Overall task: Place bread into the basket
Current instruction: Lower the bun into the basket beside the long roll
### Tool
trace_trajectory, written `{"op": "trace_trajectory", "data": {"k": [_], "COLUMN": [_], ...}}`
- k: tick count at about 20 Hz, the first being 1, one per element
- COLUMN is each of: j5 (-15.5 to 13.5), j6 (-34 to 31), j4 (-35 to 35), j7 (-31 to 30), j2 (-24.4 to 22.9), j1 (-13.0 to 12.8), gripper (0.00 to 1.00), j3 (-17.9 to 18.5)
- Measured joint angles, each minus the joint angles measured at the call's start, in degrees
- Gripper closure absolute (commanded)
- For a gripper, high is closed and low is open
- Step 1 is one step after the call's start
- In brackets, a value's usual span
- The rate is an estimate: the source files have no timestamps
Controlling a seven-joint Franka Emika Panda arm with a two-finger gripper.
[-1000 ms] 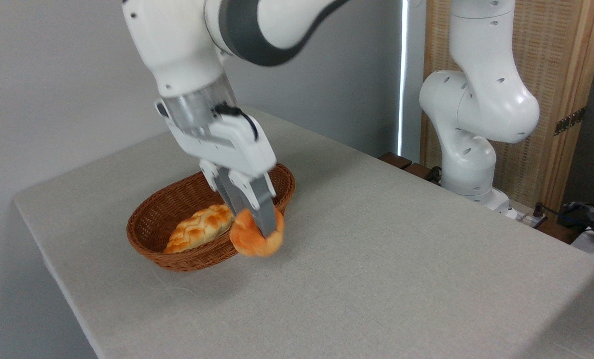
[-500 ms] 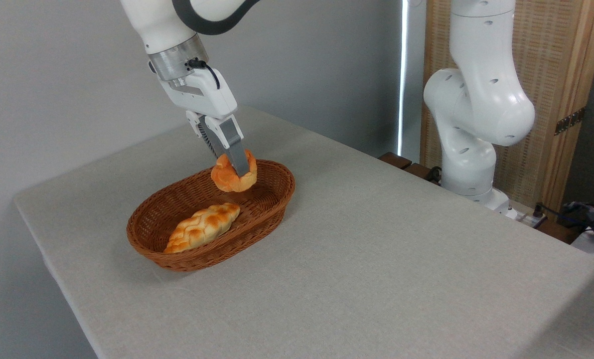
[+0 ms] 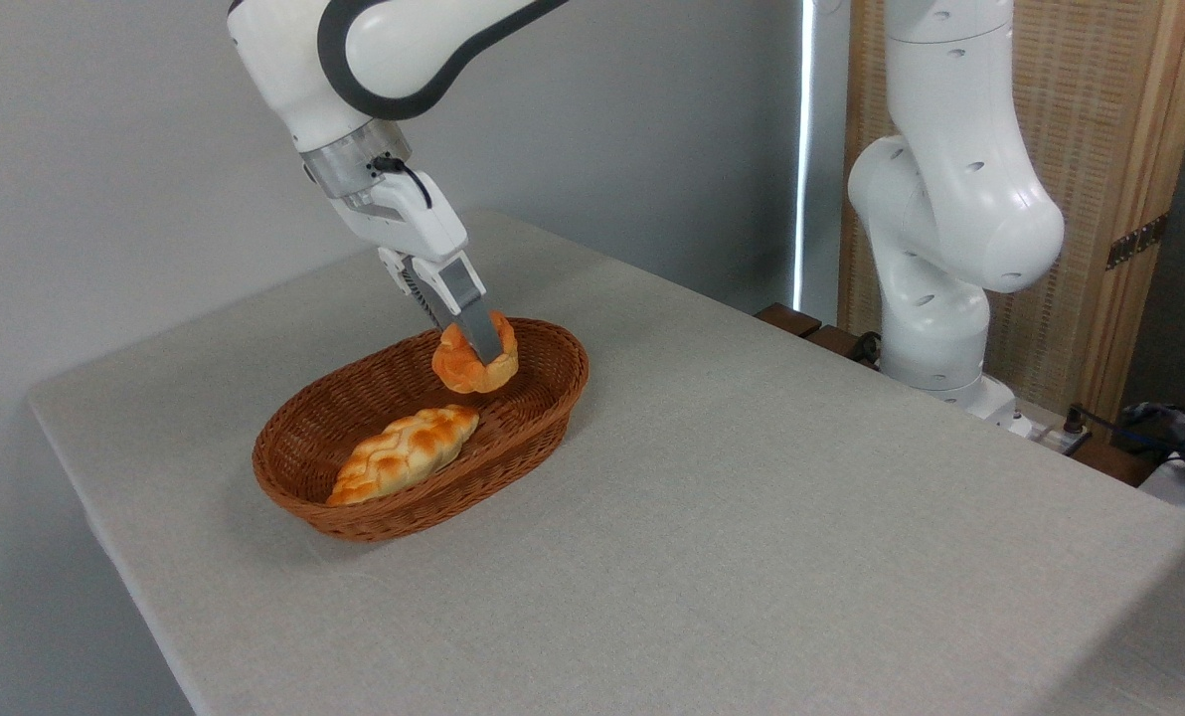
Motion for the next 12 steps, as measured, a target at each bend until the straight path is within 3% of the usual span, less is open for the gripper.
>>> {"op": "trace_trajectory", "data": {"k": [12], "j5": [0.0], "j6": [0.0], "j4": [0.0], "j7": [-0.4], "j2": [1.1], "j1": [0.0], "gripper": [0.0], "j3": [0.0]}}
